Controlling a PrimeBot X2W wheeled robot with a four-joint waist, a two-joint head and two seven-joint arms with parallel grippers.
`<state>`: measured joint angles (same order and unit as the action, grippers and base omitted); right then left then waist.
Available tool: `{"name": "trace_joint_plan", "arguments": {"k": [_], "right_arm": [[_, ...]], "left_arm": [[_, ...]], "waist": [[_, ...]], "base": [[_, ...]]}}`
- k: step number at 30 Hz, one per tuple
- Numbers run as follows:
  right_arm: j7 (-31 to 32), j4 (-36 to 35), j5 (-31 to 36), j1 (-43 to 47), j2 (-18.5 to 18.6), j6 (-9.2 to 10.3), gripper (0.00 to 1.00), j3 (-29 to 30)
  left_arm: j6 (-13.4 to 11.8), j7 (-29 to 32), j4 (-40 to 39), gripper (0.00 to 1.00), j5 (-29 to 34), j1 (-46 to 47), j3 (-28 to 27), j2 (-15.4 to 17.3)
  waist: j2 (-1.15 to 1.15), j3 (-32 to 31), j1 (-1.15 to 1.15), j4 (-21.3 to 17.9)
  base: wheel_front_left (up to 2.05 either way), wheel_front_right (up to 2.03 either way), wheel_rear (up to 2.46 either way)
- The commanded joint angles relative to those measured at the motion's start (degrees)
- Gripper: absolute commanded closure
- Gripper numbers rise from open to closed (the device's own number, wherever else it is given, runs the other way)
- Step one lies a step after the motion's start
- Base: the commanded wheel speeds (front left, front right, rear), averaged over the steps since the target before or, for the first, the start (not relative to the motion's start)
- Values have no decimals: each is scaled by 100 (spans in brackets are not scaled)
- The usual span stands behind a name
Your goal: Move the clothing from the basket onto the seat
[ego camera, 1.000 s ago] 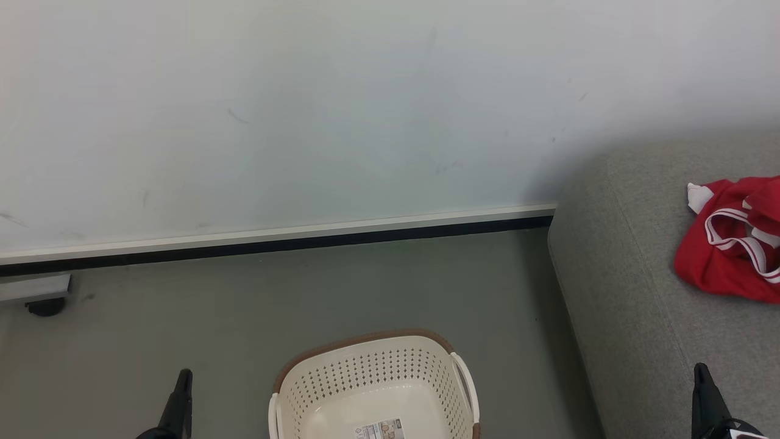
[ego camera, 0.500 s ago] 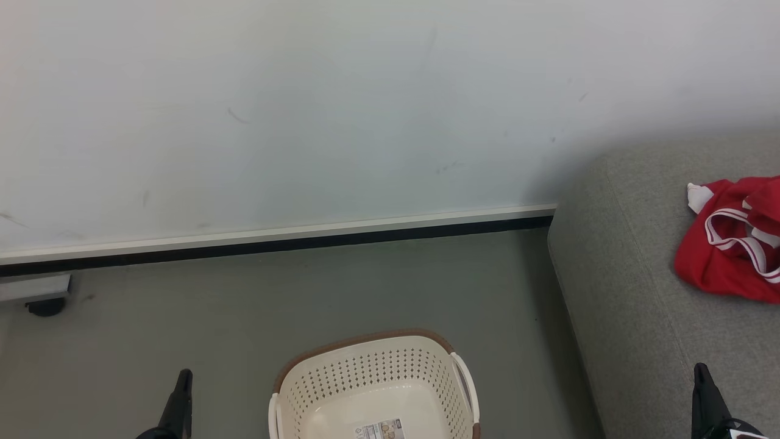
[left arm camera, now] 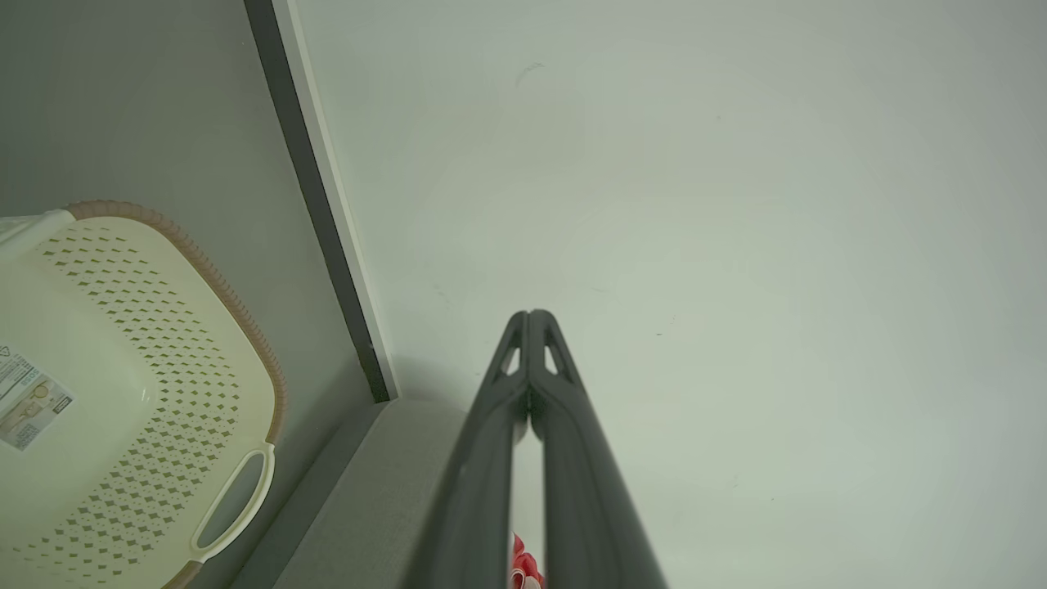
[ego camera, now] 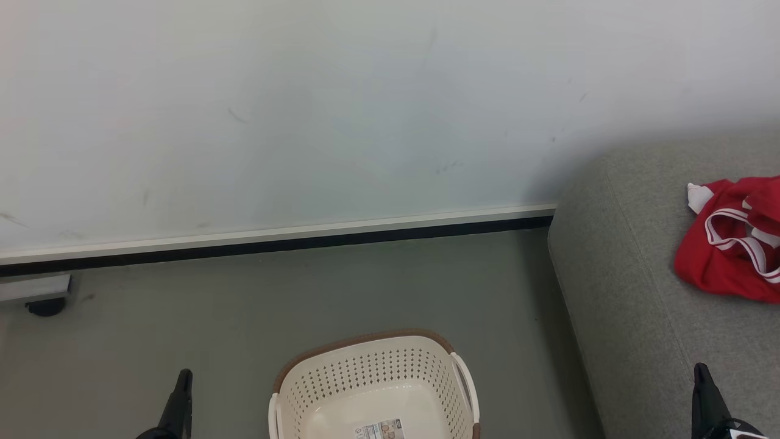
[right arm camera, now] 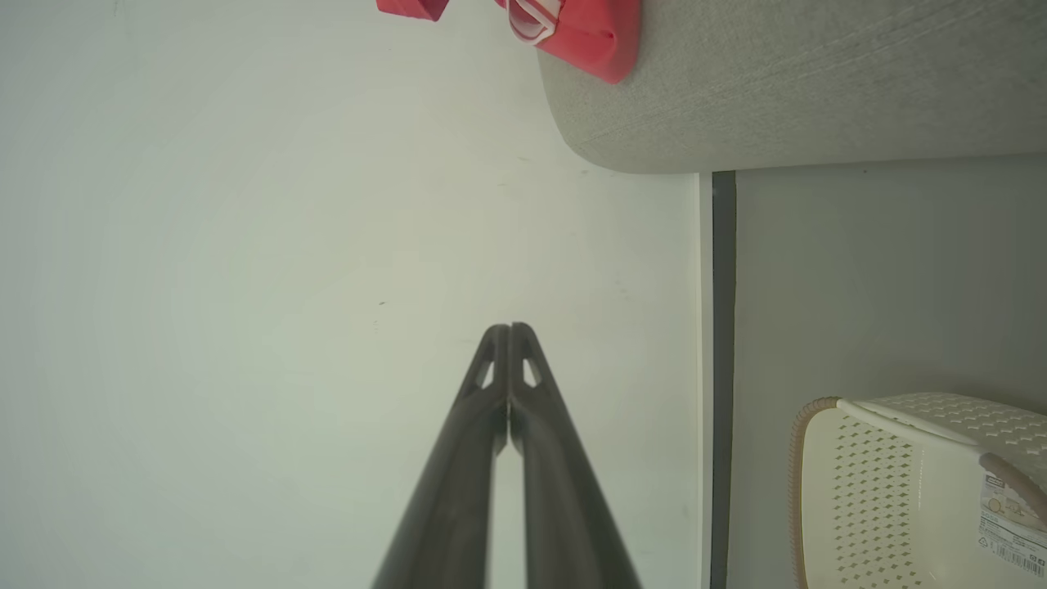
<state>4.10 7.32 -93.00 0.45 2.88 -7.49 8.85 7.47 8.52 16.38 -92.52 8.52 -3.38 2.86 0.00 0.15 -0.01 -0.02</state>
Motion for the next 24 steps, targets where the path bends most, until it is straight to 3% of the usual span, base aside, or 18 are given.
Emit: {"name": "trace_joint_plan", "arguments": {"k": [1, 24], "right_arm": [[29, 1, -33, 8, -1, 0, 100, 0], [29, 4, -34, 8, -1, 0, 100, 0]], "left_arm": [[16, 1, 15, 100, -18, 36, -20, 3], [16, 1, 15, 100, -19, 36, -19, 3]], "waist": [[0, 0, 1, 0], [0, 0, 1, 0]], "base": [[0, 0, 0], [0, 0, 0]]}}
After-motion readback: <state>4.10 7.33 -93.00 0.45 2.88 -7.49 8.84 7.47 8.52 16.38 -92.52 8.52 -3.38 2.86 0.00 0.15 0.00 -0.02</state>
